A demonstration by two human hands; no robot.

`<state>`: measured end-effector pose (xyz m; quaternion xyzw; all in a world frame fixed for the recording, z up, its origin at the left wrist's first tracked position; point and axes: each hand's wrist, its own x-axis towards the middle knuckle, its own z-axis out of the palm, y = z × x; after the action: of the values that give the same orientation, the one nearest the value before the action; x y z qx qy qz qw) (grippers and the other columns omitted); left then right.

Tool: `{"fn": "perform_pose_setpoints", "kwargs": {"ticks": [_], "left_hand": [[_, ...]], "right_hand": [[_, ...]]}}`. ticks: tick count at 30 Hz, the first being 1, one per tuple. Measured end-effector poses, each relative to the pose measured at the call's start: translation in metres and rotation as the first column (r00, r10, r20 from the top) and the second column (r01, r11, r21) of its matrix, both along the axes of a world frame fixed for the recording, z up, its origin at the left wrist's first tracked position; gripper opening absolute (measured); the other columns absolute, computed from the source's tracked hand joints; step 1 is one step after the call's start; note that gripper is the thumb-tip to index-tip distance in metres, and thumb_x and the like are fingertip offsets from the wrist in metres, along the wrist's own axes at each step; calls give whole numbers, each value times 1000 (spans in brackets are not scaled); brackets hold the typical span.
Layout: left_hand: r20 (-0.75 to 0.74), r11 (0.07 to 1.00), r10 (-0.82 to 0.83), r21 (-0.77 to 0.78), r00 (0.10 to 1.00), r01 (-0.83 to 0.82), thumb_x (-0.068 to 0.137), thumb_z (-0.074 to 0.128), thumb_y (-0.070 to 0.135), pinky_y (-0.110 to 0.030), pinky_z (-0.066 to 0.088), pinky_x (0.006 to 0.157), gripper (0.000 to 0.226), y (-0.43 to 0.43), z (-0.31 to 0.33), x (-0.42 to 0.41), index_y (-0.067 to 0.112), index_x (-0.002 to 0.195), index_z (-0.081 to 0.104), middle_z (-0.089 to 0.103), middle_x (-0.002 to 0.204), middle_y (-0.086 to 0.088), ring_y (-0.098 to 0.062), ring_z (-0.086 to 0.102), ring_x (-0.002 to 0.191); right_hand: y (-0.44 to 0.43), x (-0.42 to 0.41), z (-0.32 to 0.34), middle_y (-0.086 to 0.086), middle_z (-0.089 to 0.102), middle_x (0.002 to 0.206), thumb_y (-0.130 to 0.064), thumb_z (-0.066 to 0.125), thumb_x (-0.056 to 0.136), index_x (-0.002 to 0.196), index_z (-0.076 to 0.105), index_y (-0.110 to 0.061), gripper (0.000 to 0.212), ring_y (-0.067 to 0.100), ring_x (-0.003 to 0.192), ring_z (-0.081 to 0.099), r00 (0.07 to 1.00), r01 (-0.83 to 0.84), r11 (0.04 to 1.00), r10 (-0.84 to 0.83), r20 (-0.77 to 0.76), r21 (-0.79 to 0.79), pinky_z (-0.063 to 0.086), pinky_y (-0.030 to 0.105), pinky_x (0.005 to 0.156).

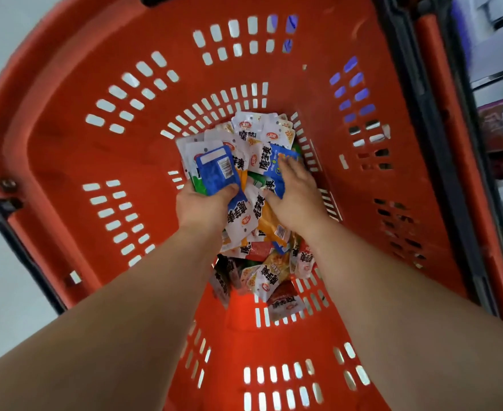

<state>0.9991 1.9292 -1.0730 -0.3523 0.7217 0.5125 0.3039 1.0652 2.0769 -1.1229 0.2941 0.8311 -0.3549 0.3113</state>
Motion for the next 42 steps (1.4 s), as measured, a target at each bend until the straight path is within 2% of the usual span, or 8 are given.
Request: {"fn": "perform_pose_setpoints", "kwargs": {"ticks": [6,11,15,19,26,30,36,42], "left_hand": [[18,998,45,-41,999,-44,81,87,9,-38,64,71,35,-2,-4,0,23,105,67,77,94,3,-19,77,80],[52,999,46,-15,998,-46,84,85,8,-22,54,45,33,-2,0,0,23,105,66,75,88,5,-7,73,64],[73,999,42,13,996,-43,84,85,8,-22,54,45,29,-1,3,1,25,99,66,76,89,3,-6,73,61],[40,998,58,5,998,-58,84,85,9,-28,59,49,35,-1,9,-2,23,110,66,77,93,2,-13,76,70],[-78,991,-8,-135,997,-2,80,88,16,-44,64,85,36,-3,25,1,35,87,59,73,94,11,-20,75,87],[-77,993,-32,-119,997,22,79,89,19,-39,63,84,36,1,37,3,37,90,60,73,95,12,-15,74,86],[14,988,-1,154,1000,-1,86,85,12,-46,63,90,44,9,53,1,21,123,62,79,109,-1,-20,78,95],[21,960,-123,254,992,114,88,79,6,-41,65,83,41,8,60,1,22,122,63,79,109,-1,-20,78,94]], "right_hand": [[-1,9,1,-2,23,165,-39,64,99,161,34,-28,70,23,152,19,999,-19,989,24,28,-148,20,35,123],[-12,28,-2,6,47,150,-56,66,94,153,44,-25,70,29,141,37,983,-97,978,123,134,-182,36,40,115],[-24,28,-3,6,62,120,-65,71,81,120,54,-36,52,30,113,60,984,81,970,-41,175,-228,54,49,96],[-20,31,5,2,70,96,-40,77,88,105,58,-24,30,27,87,69,946,323,907,-306,103,-270,59,49,82],[-3,24,51,-12,66,99,-25,65,101,111,54,-24,15,6,84,65,712,644,739,-674,-198,-201,50,16,65],[-10,3,64,-8,69,101,-22,61,104,113,53,-25,12,10,85,69,604,705,636,-770,-205,-312,58,32,72],[-19,-5,77,-7,72,99,-16,64,102,117,60,-26,18,0,79,71,633,654,617,-763,-131,-438,56,21,63],[-35,6,81,-6,73,118,-27,70,99,138,55,-35,42,7,98,73,670,603,590,-740,-59,-536,62,33,82]]}}
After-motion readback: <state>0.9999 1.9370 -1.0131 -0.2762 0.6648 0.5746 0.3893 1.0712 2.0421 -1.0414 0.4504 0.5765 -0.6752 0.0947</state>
